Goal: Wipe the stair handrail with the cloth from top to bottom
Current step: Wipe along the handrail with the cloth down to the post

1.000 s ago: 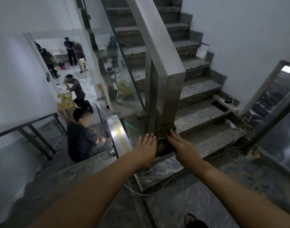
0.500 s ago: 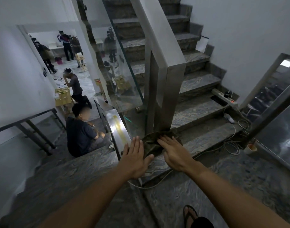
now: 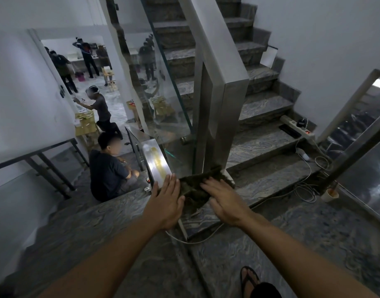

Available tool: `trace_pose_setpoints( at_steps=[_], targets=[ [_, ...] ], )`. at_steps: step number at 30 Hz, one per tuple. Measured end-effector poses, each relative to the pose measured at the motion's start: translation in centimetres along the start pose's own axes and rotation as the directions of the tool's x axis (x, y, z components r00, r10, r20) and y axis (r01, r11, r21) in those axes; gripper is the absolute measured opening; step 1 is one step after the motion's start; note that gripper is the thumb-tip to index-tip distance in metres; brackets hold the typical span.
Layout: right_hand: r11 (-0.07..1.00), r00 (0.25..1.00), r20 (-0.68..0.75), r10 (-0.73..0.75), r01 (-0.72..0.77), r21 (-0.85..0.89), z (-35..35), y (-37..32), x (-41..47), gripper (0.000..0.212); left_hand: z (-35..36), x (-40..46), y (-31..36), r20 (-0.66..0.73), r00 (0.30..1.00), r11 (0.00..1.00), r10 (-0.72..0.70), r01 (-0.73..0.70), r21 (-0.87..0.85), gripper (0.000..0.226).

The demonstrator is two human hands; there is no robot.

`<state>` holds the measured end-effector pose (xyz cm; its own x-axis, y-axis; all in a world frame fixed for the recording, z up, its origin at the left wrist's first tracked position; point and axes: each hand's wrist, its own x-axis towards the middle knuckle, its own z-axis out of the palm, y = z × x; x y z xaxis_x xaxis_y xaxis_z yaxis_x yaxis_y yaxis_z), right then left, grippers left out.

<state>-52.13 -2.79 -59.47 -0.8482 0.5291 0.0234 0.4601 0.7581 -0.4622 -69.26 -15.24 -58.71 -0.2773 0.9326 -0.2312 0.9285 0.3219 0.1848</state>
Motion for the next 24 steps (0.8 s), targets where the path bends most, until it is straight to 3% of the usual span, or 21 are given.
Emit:
trace_pose_setpoints(
  at_steps=[3, 7, 11, 15, 18, 21, 24],
  targets=[
    [0.990, 0.980, -0.143, 0.139, -0.137, 0.022, -1.5, 2.1, 0.0, 0.049, -0.4, 0.0, 1.6, -0.059, 0.998, 0.997, -0.027, 0.031, 0.073, 0.068],
    [0.953, 0.977, -0.183, 0.109, -0.155, -0.260, -1.6, 3.0, 0.9, 0.038, -0.2, -0.9, 4.2, -0.165, 0.985, 0.994, -0.057, 0.071, 0.084, 0.062],
    [0.957, 0.979, -0.175, 0.101, -0.144, -0.252, -0.3, 1.5, 0.5, 0.043, -0.2, -1.2, 4.0, -0.135, 0.980, 0.988, -0.149, 0.153, 0.020, 0.060],
    [0.936, 0.998, -0.067, -0.004, -0.020, -0.352, -0.3, -0.8, -0.2, 0.051, -1.8, -1.1, 1.4, -0.101, 0.973, 0.977, -0.206, 0.210, 0.033, 0.052],
    [0.959, 0.999, -0.030, -0.042, 0.032, -0.282, -1.0, -0.8, 0.5, 0.048, -2.6, 0.1, 1.0, -0.128, 0.944, 0.951, -0.305, 0.295, -0.091, 0.049],
    [0.949, 0.993, 0.038, -0.107, 0.114, -0.295, 0.0, -0.1, 0.5, 0.051, -1.6, 1.1, 1.7, -0.088, 0.934, 0.932, -0.346, 0.332, -0.145, 0.066],
    [0.921, 0.984, 0.089, -0.154, 0.176, -0.348, 1.4, -0.2, 0.1, 0.056, -0.3, 1.9, 0.8, -0.135, 0.938, 0.945, -0.320, 0.305, -0.119, 0.067]
  ],
)
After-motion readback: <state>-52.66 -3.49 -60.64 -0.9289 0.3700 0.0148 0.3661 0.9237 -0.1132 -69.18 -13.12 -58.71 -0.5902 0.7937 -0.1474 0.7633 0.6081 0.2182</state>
